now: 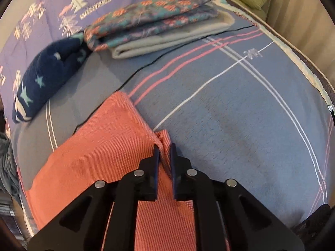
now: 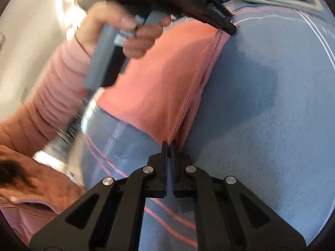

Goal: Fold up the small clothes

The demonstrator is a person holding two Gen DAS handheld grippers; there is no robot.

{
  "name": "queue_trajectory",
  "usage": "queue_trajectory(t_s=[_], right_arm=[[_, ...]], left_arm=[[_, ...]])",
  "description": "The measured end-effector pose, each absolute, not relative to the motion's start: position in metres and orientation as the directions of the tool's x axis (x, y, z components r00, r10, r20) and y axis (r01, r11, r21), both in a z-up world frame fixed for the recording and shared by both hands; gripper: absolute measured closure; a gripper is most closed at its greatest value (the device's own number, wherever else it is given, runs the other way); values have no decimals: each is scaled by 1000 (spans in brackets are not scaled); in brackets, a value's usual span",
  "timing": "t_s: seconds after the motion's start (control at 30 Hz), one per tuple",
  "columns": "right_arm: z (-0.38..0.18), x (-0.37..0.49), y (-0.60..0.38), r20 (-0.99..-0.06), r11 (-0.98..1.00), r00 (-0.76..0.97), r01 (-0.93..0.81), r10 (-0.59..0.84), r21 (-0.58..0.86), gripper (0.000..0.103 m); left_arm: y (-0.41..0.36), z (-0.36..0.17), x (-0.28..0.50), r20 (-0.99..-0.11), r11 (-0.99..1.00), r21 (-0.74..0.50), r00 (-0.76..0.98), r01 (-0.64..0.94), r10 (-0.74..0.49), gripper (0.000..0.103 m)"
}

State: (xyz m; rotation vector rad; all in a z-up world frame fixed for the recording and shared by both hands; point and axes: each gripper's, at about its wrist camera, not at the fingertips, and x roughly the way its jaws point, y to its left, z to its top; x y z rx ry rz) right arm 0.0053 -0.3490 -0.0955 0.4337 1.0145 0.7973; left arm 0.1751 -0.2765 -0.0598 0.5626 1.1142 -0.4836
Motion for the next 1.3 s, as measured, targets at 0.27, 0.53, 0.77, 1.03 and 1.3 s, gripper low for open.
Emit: queue_trajectory(t_s=[0.27, 0.53, 0.77, 1.03, 1.3], right_arm=[[-87, -16, -377, -612, 712, 368, -284, 700, 642, 96], [-50, -38, -389, -590, 768, 521, -234, 617, 597, 74], [-31, -32, -312, -642, 827, 522, -344, 561, 444, 63], [-27, -22, -185, -698, 765, 393, -540, 598, 351, 50], [-30, -9, -88, -762, 730, 320, -625, 563, 277, 43]], left_arm=[[-262, -23, 171, -882, 761, -6, 356, 649, -310, 72], [-149, 22, 125, -757, 840, 75, 578, 538, -303, 37], [35, 21, 73, -709, 967, 67, 694, 248, -128, 27], [181, 10, 12, -693, 995, -79, 714, 60, -98, 27], [192, -30, -42, -682, 945, -108, 669, 308, -296, 47]])
